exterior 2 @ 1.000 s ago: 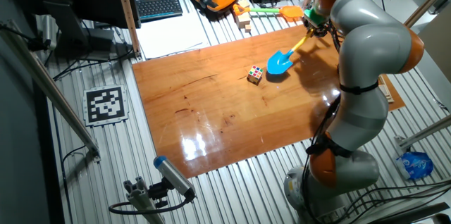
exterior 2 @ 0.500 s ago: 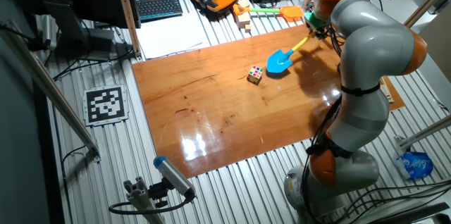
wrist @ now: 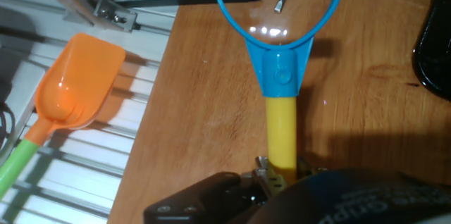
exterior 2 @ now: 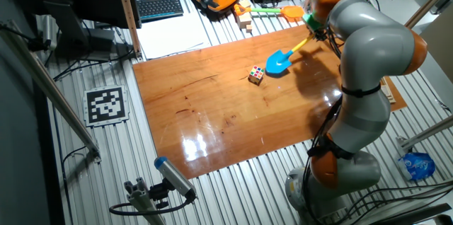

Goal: Use a shovel to scoop up an object

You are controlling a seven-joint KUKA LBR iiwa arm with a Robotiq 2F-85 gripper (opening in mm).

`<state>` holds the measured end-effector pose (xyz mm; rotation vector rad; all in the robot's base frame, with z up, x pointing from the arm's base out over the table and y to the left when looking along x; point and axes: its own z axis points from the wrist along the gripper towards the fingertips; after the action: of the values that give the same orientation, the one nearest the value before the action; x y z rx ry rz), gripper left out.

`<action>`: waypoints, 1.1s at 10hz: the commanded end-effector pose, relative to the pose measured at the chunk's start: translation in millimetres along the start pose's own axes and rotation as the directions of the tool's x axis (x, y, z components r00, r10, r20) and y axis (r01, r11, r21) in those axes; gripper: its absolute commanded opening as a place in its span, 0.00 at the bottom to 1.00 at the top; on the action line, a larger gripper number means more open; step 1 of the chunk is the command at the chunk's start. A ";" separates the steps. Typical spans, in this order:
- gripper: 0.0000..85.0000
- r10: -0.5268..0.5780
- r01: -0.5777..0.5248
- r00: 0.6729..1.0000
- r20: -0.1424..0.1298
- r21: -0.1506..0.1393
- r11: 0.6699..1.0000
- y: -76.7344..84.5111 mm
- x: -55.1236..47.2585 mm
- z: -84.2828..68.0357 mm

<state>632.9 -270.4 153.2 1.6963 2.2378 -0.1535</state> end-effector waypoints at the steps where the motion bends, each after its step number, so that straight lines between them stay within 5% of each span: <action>1: 0.00 -0.002 0.002 1.000 0.002 -0.001 1.000 -0.8 -0.1 0.7; 10: 0.00 0.062 -0.062 0.998 0.025 0.016 0.998 -15.5 5.5 8.1; 11: 0.00 0.067 -0.068 0.998 0.016 0.040 0.997 -17.4 4.6 8.9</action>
<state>616.8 -273.9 141.8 1.7851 2.1768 -0.1976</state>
